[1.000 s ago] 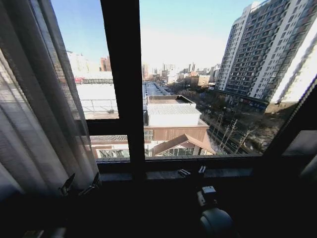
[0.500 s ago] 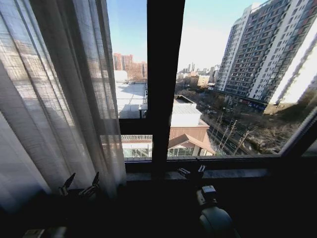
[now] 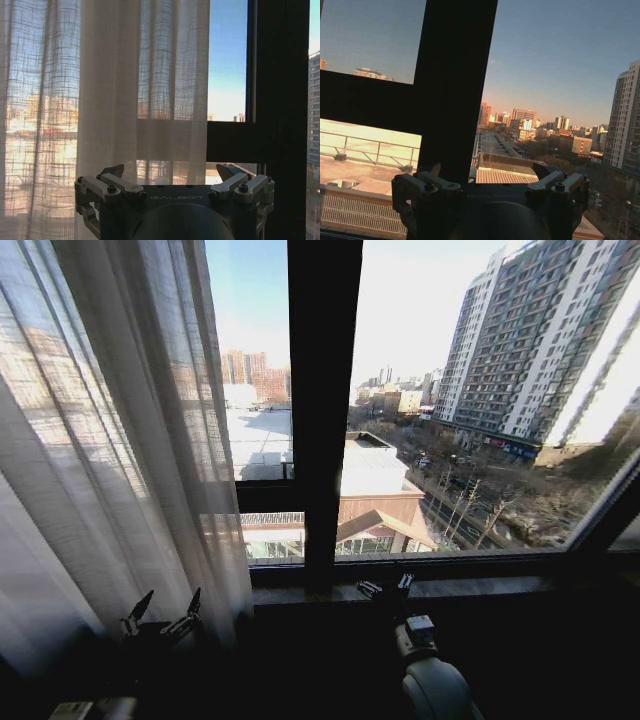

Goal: Open the curtains by pulling them apart, changing their state from closed to fully open.

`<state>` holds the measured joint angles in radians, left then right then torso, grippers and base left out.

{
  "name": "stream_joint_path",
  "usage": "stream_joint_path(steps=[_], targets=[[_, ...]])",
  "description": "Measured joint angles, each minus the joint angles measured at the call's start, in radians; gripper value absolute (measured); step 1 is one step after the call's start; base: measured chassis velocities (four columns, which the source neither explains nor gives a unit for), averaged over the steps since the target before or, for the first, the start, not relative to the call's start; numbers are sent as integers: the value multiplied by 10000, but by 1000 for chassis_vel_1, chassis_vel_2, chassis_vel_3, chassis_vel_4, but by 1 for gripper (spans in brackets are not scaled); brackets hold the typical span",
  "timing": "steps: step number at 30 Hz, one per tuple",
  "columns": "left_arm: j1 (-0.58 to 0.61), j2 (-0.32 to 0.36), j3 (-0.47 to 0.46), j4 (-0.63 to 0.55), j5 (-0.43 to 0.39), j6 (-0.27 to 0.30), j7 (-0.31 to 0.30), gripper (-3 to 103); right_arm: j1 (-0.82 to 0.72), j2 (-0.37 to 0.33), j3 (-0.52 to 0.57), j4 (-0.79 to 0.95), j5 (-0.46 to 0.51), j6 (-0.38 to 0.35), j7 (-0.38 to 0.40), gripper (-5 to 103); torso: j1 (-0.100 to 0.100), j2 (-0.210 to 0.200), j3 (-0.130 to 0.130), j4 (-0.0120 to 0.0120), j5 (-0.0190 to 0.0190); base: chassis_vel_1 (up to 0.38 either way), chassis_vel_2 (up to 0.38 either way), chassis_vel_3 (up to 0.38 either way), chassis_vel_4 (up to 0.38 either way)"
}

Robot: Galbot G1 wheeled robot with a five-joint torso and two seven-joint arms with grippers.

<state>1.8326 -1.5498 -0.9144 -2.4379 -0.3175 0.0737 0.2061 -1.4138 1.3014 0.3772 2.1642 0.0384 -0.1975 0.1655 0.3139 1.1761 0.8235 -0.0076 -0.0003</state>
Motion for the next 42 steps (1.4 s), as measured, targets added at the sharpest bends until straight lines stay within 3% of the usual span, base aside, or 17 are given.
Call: stream_joint_path(steps=[24,42], targets=[[-161,45,32,100,20,64,0,100,-90,79,-58,-136,-13,271,-5,100,18,-7,6,1,4,-123,134,122,-129],[-3100,2076,230,1956,-565,1760,-125,100,-94,70,-63,-359,-6,601,27,100,7,-4,4,1,3,6,-8,-3,6]])
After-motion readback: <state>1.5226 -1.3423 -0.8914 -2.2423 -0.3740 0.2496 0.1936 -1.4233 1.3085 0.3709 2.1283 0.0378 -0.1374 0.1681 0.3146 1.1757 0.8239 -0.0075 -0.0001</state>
